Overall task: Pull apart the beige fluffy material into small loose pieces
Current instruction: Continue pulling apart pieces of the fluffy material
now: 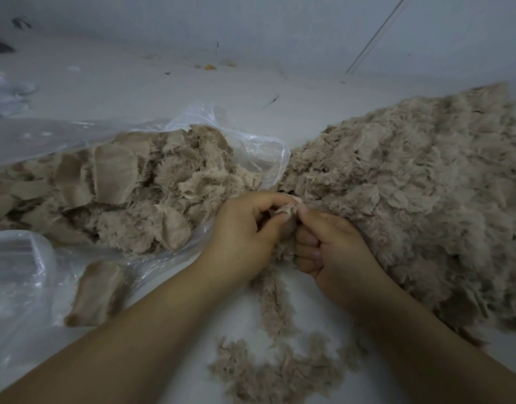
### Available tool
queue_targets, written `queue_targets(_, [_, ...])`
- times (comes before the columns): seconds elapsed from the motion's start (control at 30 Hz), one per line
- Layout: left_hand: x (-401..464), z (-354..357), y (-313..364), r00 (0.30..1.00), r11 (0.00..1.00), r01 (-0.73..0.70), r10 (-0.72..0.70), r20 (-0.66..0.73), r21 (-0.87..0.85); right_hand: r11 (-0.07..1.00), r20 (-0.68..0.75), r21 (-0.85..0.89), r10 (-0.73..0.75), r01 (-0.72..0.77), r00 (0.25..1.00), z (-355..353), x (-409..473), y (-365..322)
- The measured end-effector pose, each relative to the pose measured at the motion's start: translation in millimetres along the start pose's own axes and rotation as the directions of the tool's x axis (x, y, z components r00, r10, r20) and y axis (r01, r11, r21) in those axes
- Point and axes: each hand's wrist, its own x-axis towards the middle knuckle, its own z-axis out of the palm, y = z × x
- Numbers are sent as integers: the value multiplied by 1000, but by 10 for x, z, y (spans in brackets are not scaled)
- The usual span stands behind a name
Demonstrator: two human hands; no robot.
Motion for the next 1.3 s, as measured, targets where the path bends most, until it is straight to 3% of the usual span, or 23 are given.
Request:
queue_targets(0.13, [-9,3,16,996,985,52,-39,82,-166,999,4,32,1,-1,1000,8,8,-21])
queue_targets(0.33, [-56,8,64,967,958,180,-130,220,-224,999,-22,23,-28,29,999,56,-26,-34])
queue_targets(0.5, [-43,-83,115,984,877,177,-173,50,-447,992,-79,115,-48,57,996,63,2,-18])
queue_targets(0.6, [-19,-140,91,979,868,146,-194,-55,-474,992,-132,122,-26,42,991,33,28,4])
queue_targets(0.73, [-23,-132,113,962,812,161,-256,-93,-560,999,-122,37,-32,37,992,27,14,8])
queue_targets(0.83, [-15,-149,164,973,733,110,-218,-79,-671,999,-98,-6,-54,53,994,25,11,14])
queue_targets(1.03, [-48,-38,78,961,873,177,-252,-111,-454,991,-95,-120,-68,56,993,26,13,31])
queue_targets(1.17, [-26,-34,44,947,867,207,-294,-130,-453,996,-48,-50,-73,70,996,32,-22,5])
queue_targets(1.3, [-26,-32,57,947,843,201,-297,-120,-500,998,-129,-28,-65,62,989,41,-17,20])
